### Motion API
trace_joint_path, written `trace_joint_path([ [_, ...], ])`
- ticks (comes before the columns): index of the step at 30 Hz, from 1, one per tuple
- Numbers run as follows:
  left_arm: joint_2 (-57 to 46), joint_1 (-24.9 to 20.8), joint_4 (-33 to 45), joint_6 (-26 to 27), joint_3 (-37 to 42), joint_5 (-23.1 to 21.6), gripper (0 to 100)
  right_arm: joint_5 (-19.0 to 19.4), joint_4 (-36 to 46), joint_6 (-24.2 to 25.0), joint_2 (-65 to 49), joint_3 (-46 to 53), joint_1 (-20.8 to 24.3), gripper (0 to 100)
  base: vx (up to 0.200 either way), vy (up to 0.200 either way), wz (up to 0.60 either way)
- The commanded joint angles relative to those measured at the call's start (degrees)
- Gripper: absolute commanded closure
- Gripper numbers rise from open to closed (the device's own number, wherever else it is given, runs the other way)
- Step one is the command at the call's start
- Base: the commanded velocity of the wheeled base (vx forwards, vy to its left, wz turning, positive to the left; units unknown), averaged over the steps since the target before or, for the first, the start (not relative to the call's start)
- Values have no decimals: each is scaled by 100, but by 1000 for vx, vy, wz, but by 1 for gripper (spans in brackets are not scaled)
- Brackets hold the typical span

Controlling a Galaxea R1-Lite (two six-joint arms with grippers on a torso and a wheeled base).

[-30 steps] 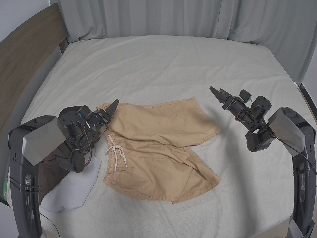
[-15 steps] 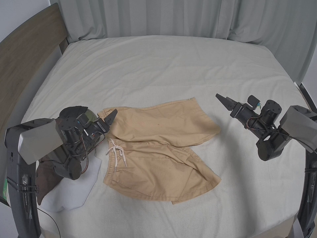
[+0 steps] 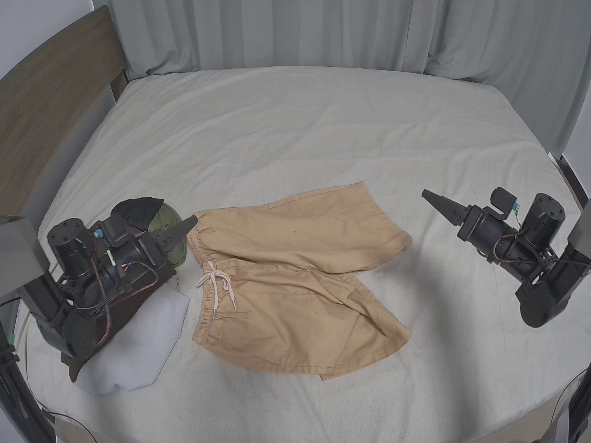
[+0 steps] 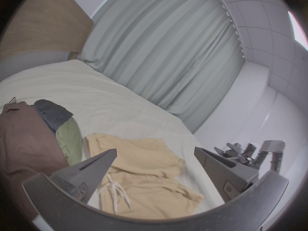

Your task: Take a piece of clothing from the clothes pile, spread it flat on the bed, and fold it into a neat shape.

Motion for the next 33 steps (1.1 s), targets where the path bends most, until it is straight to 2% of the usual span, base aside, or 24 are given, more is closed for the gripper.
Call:
trace_joint_path([
  [1, -1102, 85, 7, 25, 645, -449, 0, 91, -1, 51, -715, 691, 147, 0, 0, 0, 0],
  [14, -900, 23, -2, 271, 689, -476, 0, 83, -1, 69, -680, 735, 200, 0, 0, 0, 0],
  [19, -821, -12, -2, 957, 1041, -608, 0, 74, -1, 86, -539, 744, 200, 0, 0, 0, 0],
  [26, -311, 67, -2, 3084, 1489, -1258, 0, 65, -1, 95, -144, 894, 226, 0, 0, 0, 0],
  [33, -188, 67, -2, 3172, 1480, -1328, 0, 65, -1, 95, -135, 990, 297, 0, 0, 0, 0],
])
